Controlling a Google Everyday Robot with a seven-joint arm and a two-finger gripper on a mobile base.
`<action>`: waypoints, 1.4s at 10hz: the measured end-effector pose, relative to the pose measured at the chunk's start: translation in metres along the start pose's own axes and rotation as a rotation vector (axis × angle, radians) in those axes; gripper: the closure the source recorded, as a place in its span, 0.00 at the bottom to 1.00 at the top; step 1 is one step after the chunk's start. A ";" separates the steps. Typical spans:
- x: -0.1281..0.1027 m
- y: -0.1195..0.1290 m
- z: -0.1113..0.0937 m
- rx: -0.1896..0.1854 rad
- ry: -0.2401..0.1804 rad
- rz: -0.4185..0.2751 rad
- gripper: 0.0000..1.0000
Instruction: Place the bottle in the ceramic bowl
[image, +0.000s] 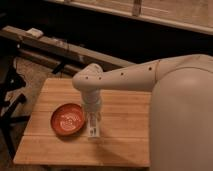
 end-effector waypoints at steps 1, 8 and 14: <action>-0.013 0.011 -0.005 0.013 -0.011 -0.034 1.00; -0.096 0.064 -0.011 0.040 -0.022 -0.176 1.00; -0.103 0.105 0.022 0.033 0.049 -0.276 0.82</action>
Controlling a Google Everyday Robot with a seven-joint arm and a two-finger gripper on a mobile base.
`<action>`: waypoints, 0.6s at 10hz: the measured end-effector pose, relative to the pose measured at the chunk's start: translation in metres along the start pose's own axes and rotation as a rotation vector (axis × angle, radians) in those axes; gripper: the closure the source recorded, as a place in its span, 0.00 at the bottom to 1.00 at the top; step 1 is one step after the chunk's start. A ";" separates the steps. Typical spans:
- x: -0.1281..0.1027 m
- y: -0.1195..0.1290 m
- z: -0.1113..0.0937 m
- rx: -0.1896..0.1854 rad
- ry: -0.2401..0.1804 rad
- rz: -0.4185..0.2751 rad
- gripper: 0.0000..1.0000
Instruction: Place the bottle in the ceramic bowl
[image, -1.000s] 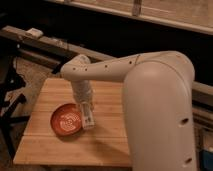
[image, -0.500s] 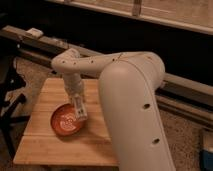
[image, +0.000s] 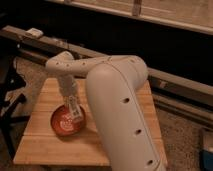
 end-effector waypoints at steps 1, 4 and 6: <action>0.002 0.006 0.006 -0.001 0.011 -0.009 0.74; 0.008 0.024 0.017 0.004 0.035 -0.047 0.45; 0.009 0.032 0.015 0.005 0.035 -0.071 0.38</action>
